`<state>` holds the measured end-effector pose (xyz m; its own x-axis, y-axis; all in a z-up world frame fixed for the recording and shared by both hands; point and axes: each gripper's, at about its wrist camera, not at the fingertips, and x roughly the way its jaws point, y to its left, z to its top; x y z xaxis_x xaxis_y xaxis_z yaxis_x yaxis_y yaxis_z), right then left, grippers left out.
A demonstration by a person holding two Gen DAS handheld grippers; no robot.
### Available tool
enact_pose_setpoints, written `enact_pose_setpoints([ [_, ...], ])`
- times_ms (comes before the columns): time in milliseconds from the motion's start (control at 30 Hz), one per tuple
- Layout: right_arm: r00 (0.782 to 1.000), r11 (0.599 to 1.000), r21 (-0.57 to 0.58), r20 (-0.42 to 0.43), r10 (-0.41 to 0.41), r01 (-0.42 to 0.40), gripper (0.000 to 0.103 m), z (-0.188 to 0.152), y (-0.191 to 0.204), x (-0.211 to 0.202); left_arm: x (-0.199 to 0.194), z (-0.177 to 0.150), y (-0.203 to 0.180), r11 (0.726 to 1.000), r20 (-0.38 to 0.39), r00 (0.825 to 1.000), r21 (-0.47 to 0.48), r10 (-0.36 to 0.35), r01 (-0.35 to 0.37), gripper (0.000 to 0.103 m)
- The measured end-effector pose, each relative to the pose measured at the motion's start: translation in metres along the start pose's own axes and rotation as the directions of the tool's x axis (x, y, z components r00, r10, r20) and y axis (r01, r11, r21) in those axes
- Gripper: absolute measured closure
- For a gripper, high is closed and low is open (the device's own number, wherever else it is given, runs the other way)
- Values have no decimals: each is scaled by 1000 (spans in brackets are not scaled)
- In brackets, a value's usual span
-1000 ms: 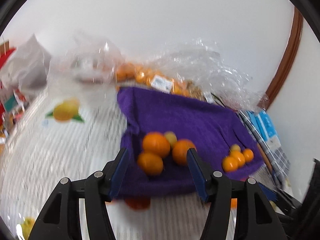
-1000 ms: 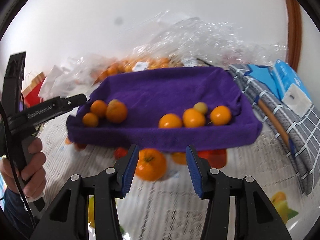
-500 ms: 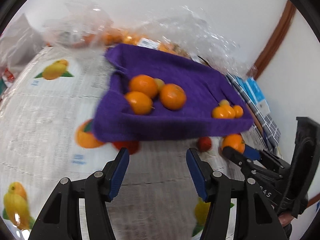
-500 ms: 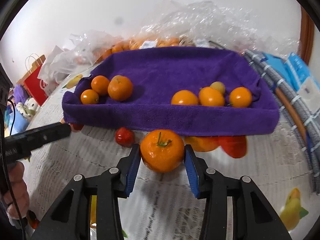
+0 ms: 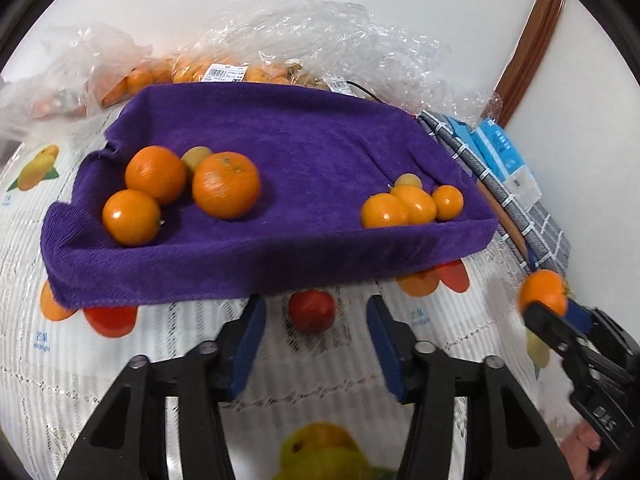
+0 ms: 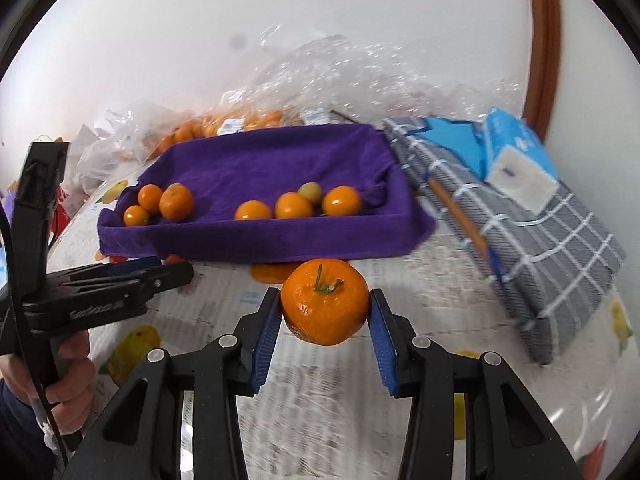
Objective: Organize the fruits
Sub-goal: 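Close the right tool on a stemmed orange while the left tool grasps a small red fruit, then carry the stemmed orange over the towel and open the right tool while the left tool drops the red fruit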
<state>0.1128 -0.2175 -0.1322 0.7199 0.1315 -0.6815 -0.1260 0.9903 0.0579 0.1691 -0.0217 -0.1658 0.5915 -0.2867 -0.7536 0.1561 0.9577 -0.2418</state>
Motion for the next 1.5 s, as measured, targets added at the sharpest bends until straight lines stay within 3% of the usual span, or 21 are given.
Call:
enact_pose_setpoints([
  [100,1000,1000,15,9,2,-2,60,-1,-5,-2,3,1,-6,999,4,999,32,44,-44,81],
  [233,1000,1000,14,12,-2,2,60,1,-4,0,-5,0,-3,999,1,1000,30,23,-23,81],
  [367,1000,1000,8,23,4,-5,60,10,-2,2,-26,5,1,999,45,999,25,31,-32,81],
  [700,997,1000,12,73,23,-24,60,58,0,20,-54,50,23,999,123,992,-17,35,-33,81],
  [1000,998,999,43,61,27,-29,60,94,-5,70,-13,91,26,998,112,993,-37,47,-43,81],
  [1167,999,999,40,25,20,-21,60,93,-3,96,10,89,17,999,83,996,-25,23,-21,81],
  [1500,1000,999,32,20,21,-22,59,87,-4,102,27,81,15,999,54,998,-12,39,-39,81],
])
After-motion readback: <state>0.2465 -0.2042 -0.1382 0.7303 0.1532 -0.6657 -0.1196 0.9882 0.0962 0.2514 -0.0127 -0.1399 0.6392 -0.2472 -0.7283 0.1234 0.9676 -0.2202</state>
